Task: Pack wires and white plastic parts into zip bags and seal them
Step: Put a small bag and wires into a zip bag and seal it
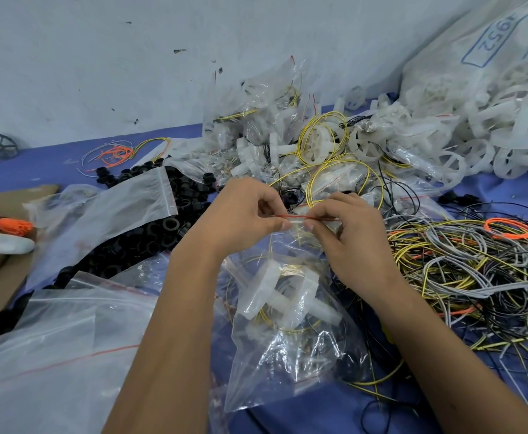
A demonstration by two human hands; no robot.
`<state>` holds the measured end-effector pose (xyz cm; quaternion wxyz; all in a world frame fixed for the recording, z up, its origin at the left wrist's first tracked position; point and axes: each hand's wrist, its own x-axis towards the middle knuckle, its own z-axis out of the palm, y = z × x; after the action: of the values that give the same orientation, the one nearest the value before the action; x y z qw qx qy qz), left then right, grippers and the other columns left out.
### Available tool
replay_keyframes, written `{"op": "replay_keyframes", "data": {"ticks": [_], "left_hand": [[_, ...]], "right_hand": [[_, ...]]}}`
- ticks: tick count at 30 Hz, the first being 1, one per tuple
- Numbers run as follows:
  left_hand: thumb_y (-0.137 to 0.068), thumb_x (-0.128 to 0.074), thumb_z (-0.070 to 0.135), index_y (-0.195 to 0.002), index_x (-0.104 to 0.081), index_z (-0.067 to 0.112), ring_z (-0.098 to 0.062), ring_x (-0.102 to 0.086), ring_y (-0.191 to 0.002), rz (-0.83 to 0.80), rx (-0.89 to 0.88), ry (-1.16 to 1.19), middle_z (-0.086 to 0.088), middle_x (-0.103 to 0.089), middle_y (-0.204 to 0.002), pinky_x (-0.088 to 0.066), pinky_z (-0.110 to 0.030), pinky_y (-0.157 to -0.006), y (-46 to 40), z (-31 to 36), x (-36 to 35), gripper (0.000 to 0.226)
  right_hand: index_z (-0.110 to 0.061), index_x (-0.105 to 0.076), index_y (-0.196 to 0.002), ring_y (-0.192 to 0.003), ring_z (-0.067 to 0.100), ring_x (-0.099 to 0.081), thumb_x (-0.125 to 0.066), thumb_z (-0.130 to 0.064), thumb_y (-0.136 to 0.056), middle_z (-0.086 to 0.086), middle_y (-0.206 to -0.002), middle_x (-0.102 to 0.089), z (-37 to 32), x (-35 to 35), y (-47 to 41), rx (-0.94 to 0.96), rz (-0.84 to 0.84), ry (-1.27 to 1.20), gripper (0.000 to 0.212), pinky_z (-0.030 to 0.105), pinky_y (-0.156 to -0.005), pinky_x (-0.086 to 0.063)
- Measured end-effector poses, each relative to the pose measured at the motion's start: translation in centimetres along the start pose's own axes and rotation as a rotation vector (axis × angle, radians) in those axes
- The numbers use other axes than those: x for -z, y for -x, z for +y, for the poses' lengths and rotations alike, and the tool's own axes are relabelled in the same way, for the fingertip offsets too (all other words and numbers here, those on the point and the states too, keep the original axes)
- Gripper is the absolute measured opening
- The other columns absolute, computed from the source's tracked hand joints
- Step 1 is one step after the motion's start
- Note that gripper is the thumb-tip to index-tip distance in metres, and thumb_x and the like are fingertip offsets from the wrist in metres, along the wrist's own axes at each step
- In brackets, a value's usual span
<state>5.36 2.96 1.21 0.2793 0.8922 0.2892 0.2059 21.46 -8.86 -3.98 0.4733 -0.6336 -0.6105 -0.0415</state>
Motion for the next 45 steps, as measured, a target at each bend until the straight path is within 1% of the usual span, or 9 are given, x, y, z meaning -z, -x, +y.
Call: {"op": "replay_keyframes", "data": {"ticks": [3, 9, 15, 18, 21, 32, 37, 42, 45], "left_hand": [[-0.081, -0.086, 0.012, -0.075, -0.078, 0.021, -0.012, -0.063, -0.065, -0.002, 0.015, 0.022, 0.003, -0.072, -0.070, -0.048, -0.015, -0.060, 0.15, -0.29, 0.16, 0.014], [-0.082, -0.085, 0.011, -0.072, -0.073, 0.025, -0.024, -0.067, -0.073, -0.028, 0.003, 0.005, 0.003, -0.071, -0.071, -0.054, -0.037, -0.070, -0.08, 0.01, -0.30, 0.020], [-0.082, -0.087, 0.019, -0.073, -0.075, 0.028, -0.004, -0.063, -0.065, -0.035, -0.022, -0.020, 0.009, -0.072, -0.070, -0.050, -0.019, -0.064, -0.41, 0.44, -0.55, 0.017], [-0.081, -0.086, 0.013, -0.070, -0.072, 0.031, -0.006, -0.064, -0.064, -0.016, -0.006, -0.016, 0.007, -0.072, -0.070, -0.047, -0.014, -0.062, -0.05, 0.05, -0.02, 0.025], [-0.081, -0.086, 0.010, -0.071, -0.074, 0.027, -0.014, -0.066, -0.068, -0.009, -0.002, 0.000, 0.002, -0.073, -0.071, -0.049, -0.017, -0.062, 0.22, -0.14, 0.24, 0.023], [-0.082, -0.086, 0.010, -0.075, -0.077, 0.022, 0.001, -0.061, -0.063, -0.069, -0.031, 0.018, 0.007, -0.072, -0.070, -0.046, -0.013, -0.065, -0.02, 0.48, -0.02, 0.016], [-0.081, -0.085, 0.007, -0.077, -0.078, 0.015, -0.004, -0.061, -0.066, -0.037, 0.009, 0.102, 0.003, -0.071, -0.071, -0.049, -0.015, -0.067, 0.43, -0.29, 0.31, 0.011], [-0.083, -0.083, 0.005, -0.071, -0.071, 0.024, -0.006, -0.063, -0.068, -0.054, -0.021, 0.059, 0.008, -0.068, -0.069, -0.053, -0.021, -0.071, 0.10, 0.02, -0.07, 0.025], [-0.083, -0.083, 0.005, -0.076, -0.076, 0.013, -0.005, -0.065, -0.070, -0.052, -0.054, 0.053, 0.003, -0.071, -0.074, -0.052, -0.019, -0.071, -0.12, 0.38, -0.60, 0.013]], "right_hand": [[-0.014, -0.074, -0.088, -0.086, 0.019, -0.053, -0.075, -0.011, -0.088, -0.009, -0.082, -0.059, -0.09, 0.00, 0.01, -0.002, -0.005, 0.012, 0.003, 0.035, -0.077, -0.044], [-0.015, -0.073, -0.090, -0.090, 0.020, -0.050, -0.075, -0.014, -0.089, -0.009, -0.086, -0.059, 0.08, -0.05, 0.01, 0.007, -0.026, 0.075, 0.003, 0.033, -0.080, -0.041], [-0.017, -0.076, -0.087, -0.089, 0.024, -0.051, -0.079, -0.014, -0.087, -0.004, -0.086, -0.066, 0.22, -0.25, 0.03, 0.037, -0.023, 0.026, 0.004, 0.034, -0.079, -0.042], [-0.018, -0.076, -0.083, -0.087, 0.021, -0.050, -0.079, -0.013, -0.085, -0.010, -0.085, -0.065, 0.36, -0.16, -0.02, 0.031, -0.016, 0.033, 0.007, 0.032, -0.076, -0.039], [-0.017, -0.075, -0.081, -0.087, 0.019, -0.050, -0.079, -0.012, -0.084, -0.010, -0.084, -0.065, 0.28, -0.25, 0.01, 0.049, -0.024, 0.039, 0.008, 0.031, -0.076, -0.038], [-0.018, -0.078, -0.087, -0.088, 0.023, -0.050, -0.080, -0.019, -0.086, -0.007, -0.085, -0.067, 0.38, -0.30, -0.02, 0.061, -0.029, 0.029, 0.003, 0.035, -0.076, -0.042], [-0.017, -0.075, -0.080, -0.084, 0.020, -0.050, -0.081, -0.012, -0.084, -0.011, -0.082, -0.065, 0.32, -0.34, -0.03, 0.076, -0.027, 0.029, 0.008, 0.034, -0.076, -0.041], [-0.018, -0.076, -0.086, -0.088, 0.022, -0.050, -0.080, -0.015, -0.085, -0.007, -0.086, -0.065, 0.46, -0.48, 0.13, 0.069, -0.012, 0.079, 0.006, 0.036, -0.076, -0.044], [-0.019, -0.076, -0.089, -0.088, 0.021, -0.049, -0.080, -0.020, -0.086, -0.007, -0.087, -0.066, 0.49, -0.52, 0.15, 0.087, -0.006, 0.083, 0.005, 0.035, -0.075, -0.043]]}}
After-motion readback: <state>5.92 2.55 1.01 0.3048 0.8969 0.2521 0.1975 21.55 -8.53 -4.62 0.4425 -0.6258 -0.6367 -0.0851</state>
